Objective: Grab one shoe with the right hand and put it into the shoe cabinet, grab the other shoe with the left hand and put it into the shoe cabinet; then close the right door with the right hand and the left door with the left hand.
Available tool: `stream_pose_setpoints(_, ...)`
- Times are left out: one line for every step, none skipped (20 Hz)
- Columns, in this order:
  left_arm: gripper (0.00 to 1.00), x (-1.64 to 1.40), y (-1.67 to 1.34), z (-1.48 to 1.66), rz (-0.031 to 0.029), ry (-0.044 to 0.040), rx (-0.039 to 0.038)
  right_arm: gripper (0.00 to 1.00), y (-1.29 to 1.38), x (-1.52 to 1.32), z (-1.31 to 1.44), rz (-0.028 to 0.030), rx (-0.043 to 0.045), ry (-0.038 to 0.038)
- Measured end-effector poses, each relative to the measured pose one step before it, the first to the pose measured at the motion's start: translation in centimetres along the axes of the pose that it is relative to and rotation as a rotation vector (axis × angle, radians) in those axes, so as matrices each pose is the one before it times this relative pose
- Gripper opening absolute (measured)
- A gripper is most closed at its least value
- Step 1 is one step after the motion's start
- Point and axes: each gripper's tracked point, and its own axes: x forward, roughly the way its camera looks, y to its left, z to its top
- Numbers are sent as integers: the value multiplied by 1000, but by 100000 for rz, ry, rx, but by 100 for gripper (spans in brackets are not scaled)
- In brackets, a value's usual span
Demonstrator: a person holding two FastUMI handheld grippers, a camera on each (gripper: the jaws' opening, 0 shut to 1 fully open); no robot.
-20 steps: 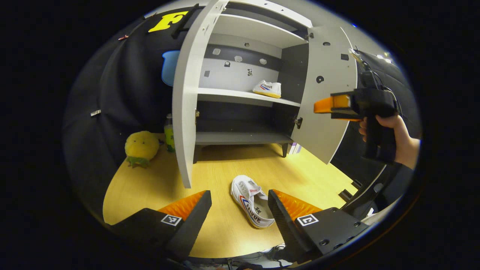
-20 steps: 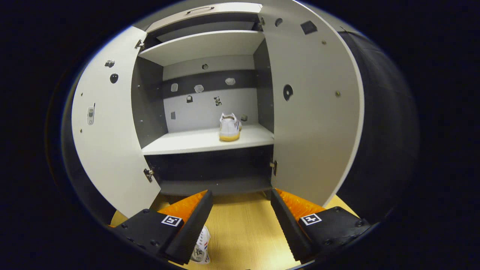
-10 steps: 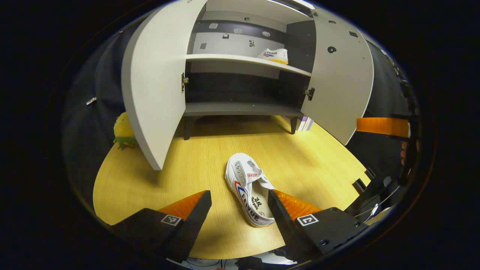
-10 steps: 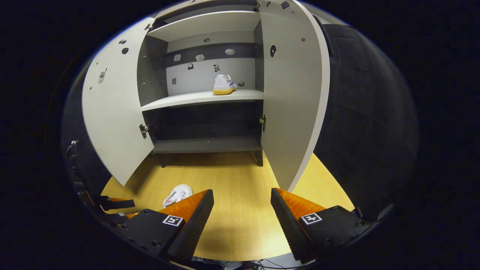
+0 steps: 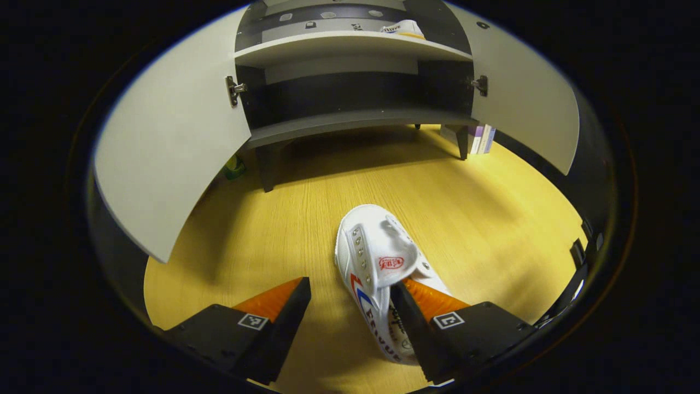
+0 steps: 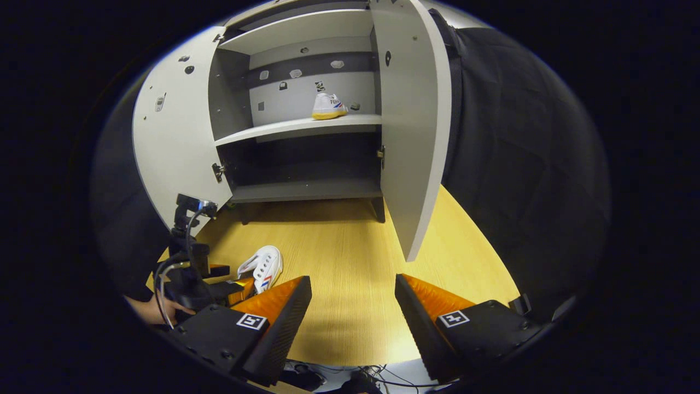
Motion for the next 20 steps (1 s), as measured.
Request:
stream_pose_setpoints(87,677,241,-53,1812,1015,328,98,-279,-118,-89,-404,90,18)
stream_pose_setpoints(82,493,65,-19,860,725,-618,98,-334,-124,-10,-354,-382,-4)
stream_pose_setpoints(71,296,-314,239,-322,353,-1821,98,-250,-142,-53,-181,-468,-210)
stream_pose_setpoints(65,315,-311,122,-944,-307,-1825,98,-202,-123,3,-12,-444,-127)
stream_pose_setpoints(55,287,-288,65,-567,289,-440,98,-168,-67,-61,44,-452,66)
stream_pose_setpoints(49,76,68,-112,1678,812,221,98,-108,6,-12,79,-377,122)
stream_pose_setpoints(36,99,219,-122,2180,633,366,98,-147,-104,30,143,-360,-23)
stream_pose_setpoints(31,28,442,-92,1738,339,-291,97,-161,25,152,-52,-375,-360)
stream_pose_setpoints(21,83,449,-275,1471,1521,-117,98,-204,-46,266,-146,-273,-657)
stream_pose_setpoints(17,26,177,-314,142,1525,235,97,-153,9,143,-23,-2,-451)
stream_pose_setpoints(9,0,-20,161,-995,-153,-136,98,-101,45,2,85,122,-100)
stream_pose_setpoints(8,-48,29,112,-1056,-266,-885,98,-31,137,5,227,51,-120)
stream_pose_setpoints(7,-135,64,-43,-344,671,-977,98,-26,125,34,201,-29,-76)
stream_pose_setpoints(6,-255,232,20,332,681,-1162,98,-104,18,86,34,-123,-406)
stream_pose_setpoints(5,-501,222,112,1007,292,-1274,98,-143,25,221,-121,-70,-683)
stream_pose_setpoints(5,-731,177,266,430,-1006,-1196,98,-119,30,199,111,30,-882)
stream_pose_setpoints(5,-1016,3,781,-244,-1533,-1076,98,-88,38,234,37,-86,-792)
stream_pose_setpoints(5,-1156,65,862,-423,-1610,-587,98,-90,-43,196,192,-202,-759)
stream_pose_setpoints(5,-1193,32,1216,-413,-2317,-125,98,-31,-42,211,162,-497,-906)
stream_pose_setpoints(5,-1505,106,1601,-181,-2702,513,98,-39,-28,122,290,-866,-829)
